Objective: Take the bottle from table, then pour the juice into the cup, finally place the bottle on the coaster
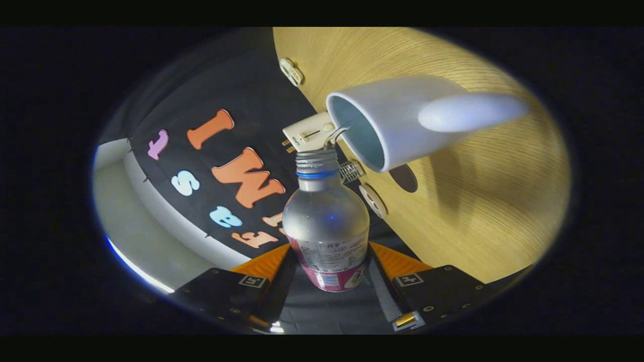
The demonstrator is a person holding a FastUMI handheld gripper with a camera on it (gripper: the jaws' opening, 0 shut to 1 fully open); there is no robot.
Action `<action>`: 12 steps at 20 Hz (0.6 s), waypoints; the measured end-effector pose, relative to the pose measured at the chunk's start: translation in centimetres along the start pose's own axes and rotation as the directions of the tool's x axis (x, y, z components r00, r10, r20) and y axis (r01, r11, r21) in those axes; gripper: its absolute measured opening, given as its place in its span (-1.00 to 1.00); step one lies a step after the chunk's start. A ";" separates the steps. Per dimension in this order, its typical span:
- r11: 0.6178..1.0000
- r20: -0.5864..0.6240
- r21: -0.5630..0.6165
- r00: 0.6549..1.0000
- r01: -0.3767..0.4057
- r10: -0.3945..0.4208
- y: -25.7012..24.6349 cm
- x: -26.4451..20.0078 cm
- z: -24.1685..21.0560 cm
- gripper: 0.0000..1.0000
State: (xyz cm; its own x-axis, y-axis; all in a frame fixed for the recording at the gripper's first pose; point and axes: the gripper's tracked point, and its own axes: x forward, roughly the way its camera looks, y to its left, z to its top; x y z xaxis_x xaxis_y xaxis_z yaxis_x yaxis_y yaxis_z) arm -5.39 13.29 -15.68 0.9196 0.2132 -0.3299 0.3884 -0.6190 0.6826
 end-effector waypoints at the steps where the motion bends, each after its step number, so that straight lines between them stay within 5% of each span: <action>1: 1.000 0.001 0.003 1.000 -0.003 0.003 0.1 -0.2 0.0 0.53; 12: 0.998 -0.008 0.051 0.999 -0.036 0.037 0.9 0.0 0.0 0.54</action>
State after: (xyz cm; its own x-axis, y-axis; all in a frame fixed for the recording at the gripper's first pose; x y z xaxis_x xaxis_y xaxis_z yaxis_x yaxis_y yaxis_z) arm -5.03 12.78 -15.10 0.9337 0.1962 -0.2996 0.3512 -0.6643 0.6598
